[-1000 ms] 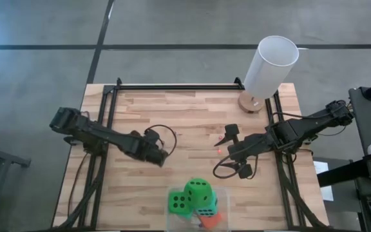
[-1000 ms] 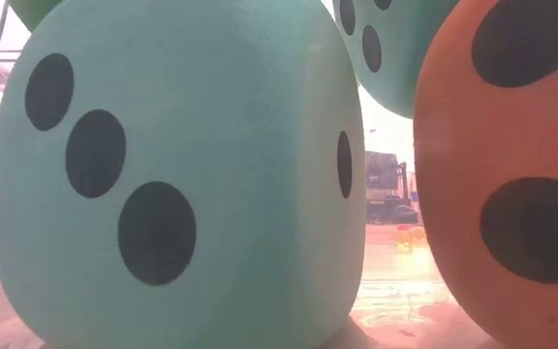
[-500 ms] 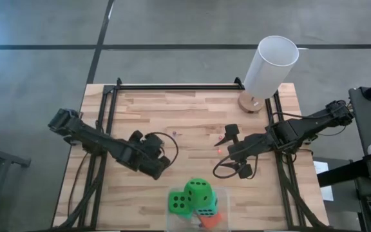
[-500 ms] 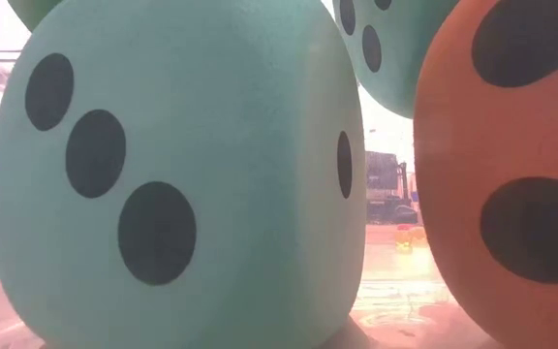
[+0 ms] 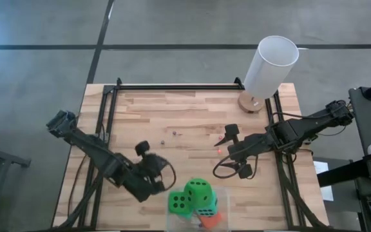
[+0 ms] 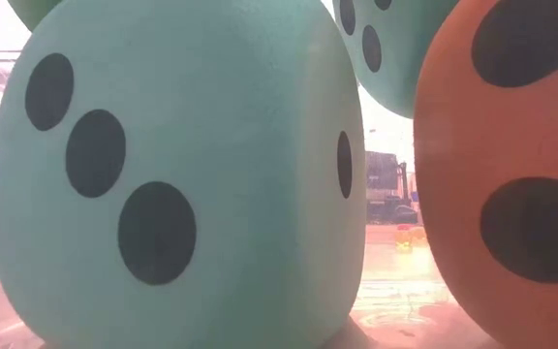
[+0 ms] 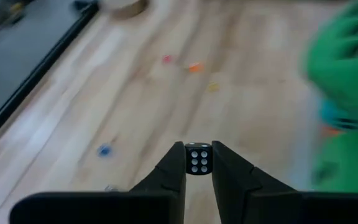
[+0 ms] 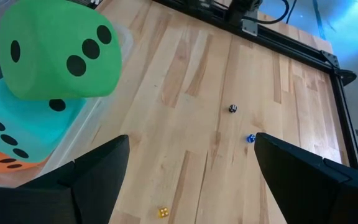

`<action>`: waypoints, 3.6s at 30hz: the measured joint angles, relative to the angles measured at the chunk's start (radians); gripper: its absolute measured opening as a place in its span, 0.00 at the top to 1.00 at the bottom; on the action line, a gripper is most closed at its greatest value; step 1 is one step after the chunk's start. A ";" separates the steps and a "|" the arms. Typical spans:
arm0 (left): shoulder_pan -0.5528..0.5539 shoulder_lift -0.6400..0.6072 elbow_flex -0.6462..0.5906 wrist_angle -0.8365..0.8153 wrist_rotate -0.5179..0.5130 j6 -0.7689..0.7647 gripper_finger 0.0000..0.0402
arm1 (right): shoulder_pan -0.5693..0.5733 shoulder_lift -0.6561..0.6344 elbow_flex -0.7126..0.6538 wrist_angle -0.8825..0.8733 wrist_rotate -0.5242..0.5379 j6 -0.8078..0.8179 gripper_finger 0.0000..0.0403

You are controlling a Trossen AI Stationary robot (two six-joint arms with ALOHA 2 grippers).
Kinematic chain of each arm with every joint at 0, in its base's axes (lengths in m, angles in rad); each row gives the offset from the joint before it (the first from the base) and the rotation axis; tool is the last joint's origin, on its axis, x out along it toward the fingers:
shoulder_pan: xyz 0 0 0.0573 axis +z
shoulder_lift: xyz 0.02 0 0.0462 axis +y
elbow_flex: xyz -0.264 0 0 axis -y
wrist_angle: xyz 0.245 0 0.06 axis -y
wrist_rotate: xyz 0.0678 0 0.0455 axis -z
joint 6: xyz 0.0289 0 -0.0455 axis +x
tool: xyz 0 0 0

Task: Pick & Place Dice
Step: Put the bottom small black dice into the transparent bin

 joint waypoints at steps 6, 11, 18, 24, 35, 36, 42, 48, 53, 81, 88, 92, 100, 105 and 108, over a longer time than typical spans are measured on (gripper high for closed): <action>-0.043 0.020 -0.001 0.257 0.091 0.255 0.87 | 0.000 0.000 0.000 0.001 0.000 0.000 0.15; -0.054 0.066 -0.001 0.423 0.269 0.424 0.87 | 0.000 0.000 0.000 0.001 0.000 0.000 0.15; -0.075 0.096 -0.003 0.535 0.435 0.532 0.87 | 0.000 0.000 0.000 0.001 0.000 0.000 0.15; -0.078 0.096 -0.012 0.575 0.458 0.541 0.87 | 0.000 0.000 0.000 0.001 0.000 0.000 0.15; -0.080 0.101 -0.115 0.765 0.540 0.542 0.87 | 0.000 0.000 0.000 0.001 0.000 0.000 0.15; -0.080 0.106 -0.115 0.767 0.541 0.545 0.87 | 0.000 0.000 0.000 0.001 0.000 0.000 0.15; -0.077 0.145 -0.114 0.775 0.564 0.556 0.86 | 0.000 0.000 0.000 0.001 0.000 0.000 0.15; -0.076 0.144 -0.114 0.790 0.563 0.529 0.80 | 0.000 0.000 0.000 0.002 0.000 0.000 0.15; -0.076 0.144 -0.114 0.793 0.563 0.529 0.75 | 0.000 0.000 0.000 0.001 0.000 0.000 0.15; -0.062 0.172 -0.120 0.768 0.563 0.471 0.54 | 0.000 0.000 0.000 0.001 0.000 0.000 0.15; -0.049 0.187 -0.133 0.767 0.564 0.400 0.51 | 0.000 0.000 0.000 0.001 0.000 0.000 0.15; -0.048 0.183 -0.133 0.762 0.567 0.416 0.50 | 0.000 0.000 0.000 0.001 0.000 0.000 0.15; -0.048 0.143 -0.133 0.750 0.582 0.442 0.49 | 0.000 0.000 0.000 0.001 0.000 0.000 0.15; -0.048 0.136 -0.126 0.738 0.582 0.532 0.51 | 0.000 0.000 0.000 0.000 0.000 0.000 0.15; -0.048 0.135 -0.132 0.716 0.582 0.536 0.52 | 0.000 0.000 0.000 0.001 0.000 0.000 0.15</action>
